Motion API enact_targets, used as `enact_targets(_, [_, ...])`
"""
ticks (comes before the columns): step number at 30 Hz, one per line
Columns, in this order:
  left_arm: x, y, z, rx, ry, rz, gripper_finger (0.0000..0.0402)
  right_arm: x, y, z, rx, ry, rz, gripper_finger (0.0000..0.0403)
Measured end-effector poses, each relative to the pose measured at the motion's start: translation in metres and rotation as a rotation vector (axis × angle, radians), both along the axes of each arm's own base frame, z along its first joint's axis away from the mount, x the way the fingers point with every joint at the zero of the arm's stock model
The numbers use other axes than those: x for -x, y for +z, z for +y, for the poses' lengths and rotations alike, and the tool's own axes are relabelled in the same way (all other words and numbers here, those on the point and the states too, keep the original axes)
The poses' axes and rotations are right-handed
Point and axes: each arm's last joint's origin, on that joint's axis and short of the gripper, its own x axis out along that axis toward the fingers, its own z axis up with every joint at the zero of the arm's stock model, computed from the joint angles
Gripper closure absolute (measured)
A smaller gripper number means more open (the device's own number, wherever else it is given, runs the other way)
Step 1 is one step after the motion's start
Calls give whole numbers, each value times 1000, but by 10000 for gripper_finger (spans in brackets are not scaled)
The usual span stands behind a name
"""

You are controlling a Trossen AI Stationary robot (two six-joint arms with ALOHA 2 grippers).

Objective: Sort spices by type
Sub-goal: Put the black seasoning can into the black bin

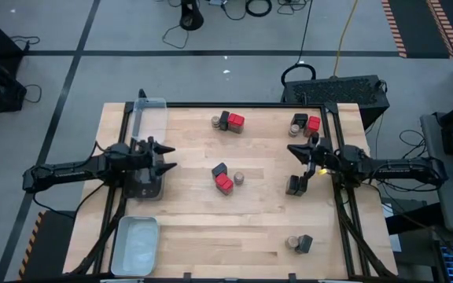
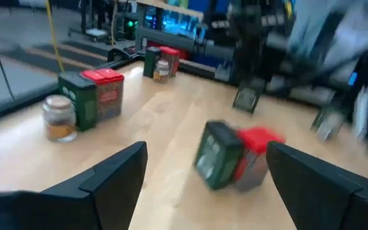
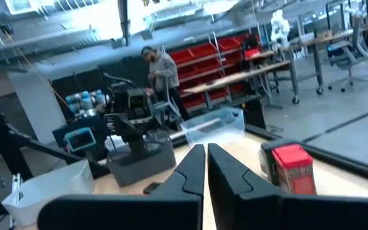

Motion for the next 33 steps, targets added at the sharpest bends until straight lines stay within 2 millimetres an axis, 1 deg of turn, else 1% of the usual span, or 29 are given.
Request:
enact_targets(3, [0, 7, 1, 145, 31, -96, 75, 0, 1, 0, 19, -6, -6, 403])
enact_targets(5, [0, 11, 1, 194, 36, -146, 75, 0, 6, -1, 94, -29, 2, 403])
enact_targets(9, [0, 16, 1, 166, 53, -204, 75, -1, 30, -2, 190, -58, -10, 403])
enact_targets(11, [0, 16, 1, 177, 52, -207, 75, -4, 44, -2, 228, -54, 42, 400])
enact_targets(12, [0, 16, 1, 194, 52, -205, 75, -6, 49, -2, 240, -45, 94, 396])
enact_targets(15, [0, 17, -1, 215, -20, -208, 75, -16, 63, -1, 231, 7, 240, 372])
enact_targets(18, [0, 21, -3, 209, -98, -207, 75, -29, 76, 3, 202, 70, 368, 337])
enact_targets(22, [2, 41, -6, 140, -187, -259, 75, -51, 95, 9, 195, 143, 513, 286])
enact_targets(25, [2, 53, -8, 100, -250, -259, 75, -67, 119, 15, 182, 183, 601, 254])
enact_targets(29, [1, 72, -14, 11, -311, -228, 75, -85, 143, 24, 95, 227, 798, 218])
enact_targets(33, [-5, 88, -19, -93, -369, -211, 75, -97, 162, 33, -22, 228, 1003, 189])
